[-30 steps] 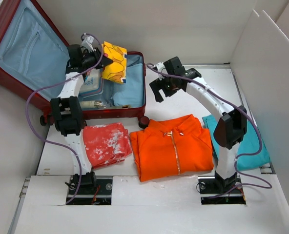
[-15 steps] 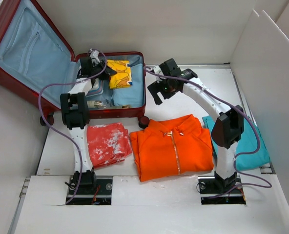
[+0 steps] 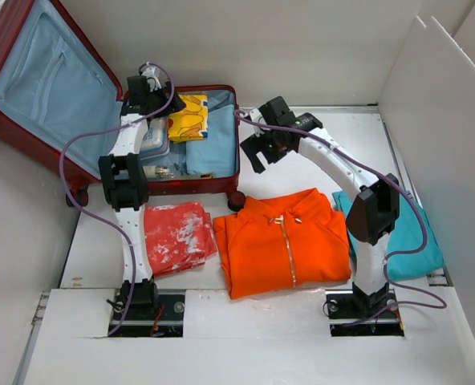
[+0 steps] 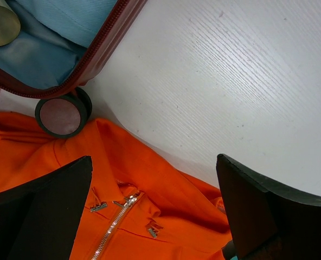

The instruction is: Pack the luggage

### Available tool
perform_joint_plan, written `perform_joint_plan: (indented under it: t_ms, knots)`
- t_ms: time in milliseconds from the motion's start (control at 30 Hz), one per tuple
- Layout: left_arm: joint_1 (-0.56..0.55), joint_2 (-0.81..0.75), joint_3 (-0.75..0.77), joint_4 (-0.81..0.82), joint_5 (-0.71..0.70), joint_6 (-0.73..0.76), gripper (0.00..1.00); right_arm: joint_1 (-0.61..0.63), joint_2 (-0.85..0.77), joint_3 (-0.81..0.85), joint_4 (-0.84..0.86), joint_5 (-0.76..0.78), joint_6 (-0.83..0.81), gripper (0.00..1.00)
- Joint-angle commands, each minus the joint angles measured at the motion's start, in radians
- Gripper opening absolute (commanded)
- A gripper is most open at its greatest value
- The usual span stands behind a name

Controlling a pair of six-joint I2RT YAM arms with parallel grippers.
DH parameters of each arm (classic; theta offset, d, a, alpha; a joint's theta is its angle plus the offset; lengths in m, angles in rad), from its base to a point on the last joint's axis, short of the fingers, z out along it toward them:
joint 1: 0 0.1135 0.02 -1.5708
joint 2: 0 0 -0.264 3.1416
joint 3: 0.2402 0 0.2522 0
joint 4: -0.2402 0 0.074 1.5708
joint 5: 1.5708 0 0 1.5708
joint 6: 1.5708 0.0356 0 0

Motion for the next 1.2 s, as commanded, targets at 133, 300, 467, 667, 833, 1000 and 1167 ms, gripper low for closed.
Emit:
perform_joint_plan:
  t_ms: [133,300,467,667,833,1000,1167]
  knots:
    - [-0.028,-0.043,0.048,-0.095,-0.097,0.181,1.0,0.01,-0.006,0.052,-0.009,0.014,0.003,1.0]
    - [-0.086,-0.146,0.048,-0.086,-0.225,0.302,1.0,-0.005,-0.049,0.026,0.0,0.034,0.024,1.0]
    - [-0.198,-0.302,-0.037,-0.014,-0.419,0.632,1.0,-0.12,-0.185,-0.162,0.106,-0.041,0.121,1.0]
    - [-0.247,-0.534,-0.231,-0.016,-0.34,0.731,1.0,-0.299,-0.358,-0.429,0.283,-0.15,0.23,1.0]
    - [-0.122,-0.611,-0.111,-0.424,0.088,0.732,0.96,-0.301,-0.403,-0.49,0.313,-0.112,0.242,1.0]
    - [0.081,-0.792,-0.275,-0.828,0.277,1.015,1.0,-0.231,-0.403,-0.499,0.313,-0.07,0.233,1.0]
    - [0.24,-0.997,-0.733,-0.883,0.15,1.146,1.0,-0.186,-0.365,-0.462,0.313,-0.061,0.213,1.0]
